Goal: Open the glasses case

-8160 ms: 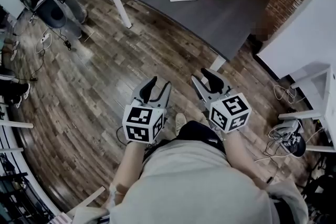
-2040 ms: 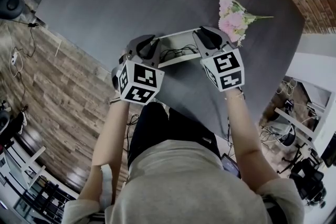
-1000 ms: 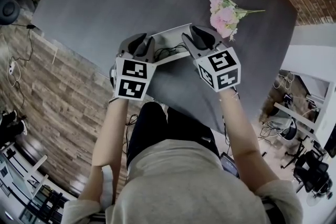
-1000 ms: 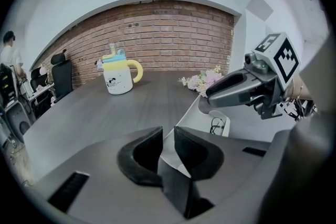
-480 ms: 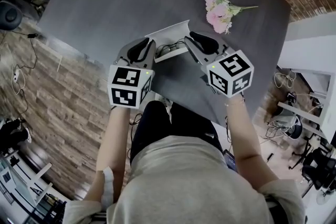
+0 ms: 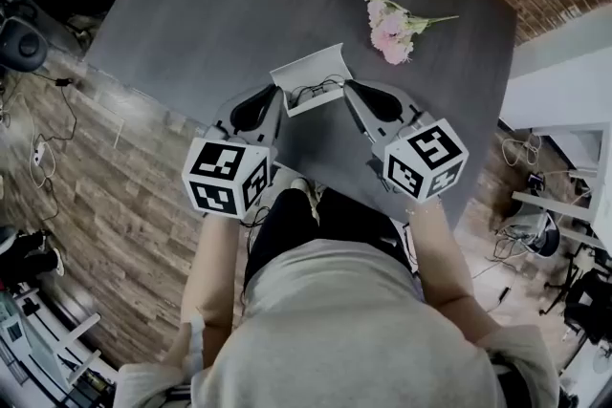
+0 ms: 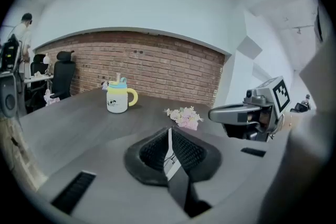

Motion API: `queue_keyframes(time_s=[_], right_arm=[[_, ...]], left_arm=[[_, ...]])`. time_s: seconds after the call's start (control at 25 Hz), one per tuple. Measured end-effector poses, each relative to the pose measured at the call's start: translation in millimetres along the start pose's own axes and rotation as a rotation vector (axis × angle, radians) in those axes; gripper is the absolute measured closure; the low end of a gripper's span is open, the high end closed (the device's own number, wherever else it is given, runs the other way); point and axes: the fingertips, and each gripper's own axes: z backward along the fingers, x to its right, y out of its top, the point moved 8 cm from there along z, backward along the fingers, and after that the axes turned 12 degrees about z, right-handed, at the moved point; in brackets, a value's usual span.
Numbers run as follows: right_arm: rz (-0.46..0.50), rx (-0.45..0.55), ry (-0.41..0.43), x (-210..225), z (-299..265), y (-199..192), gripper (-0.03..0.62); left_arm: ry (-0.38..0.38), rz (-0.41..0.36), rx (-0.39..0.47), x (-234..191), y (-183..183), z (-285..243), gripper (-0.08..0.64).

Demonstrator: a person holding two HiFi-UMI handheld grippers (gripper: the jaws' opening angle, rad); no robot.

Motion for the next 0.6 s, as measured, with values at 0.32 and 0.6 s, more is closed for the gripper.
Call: queue_keyframes(time_s=[0.32,0.6], right_arm=[[-0.021,0.009,0.002,-24,17,6,0.586],[-0.014,-0.011,0.004,-39,21,0,0.586]], left_arm=[[-0.019,0.086,0.039,15,-7,20,0.525],[0.016,0.028,-0.075,24,-26,17,0.526]])
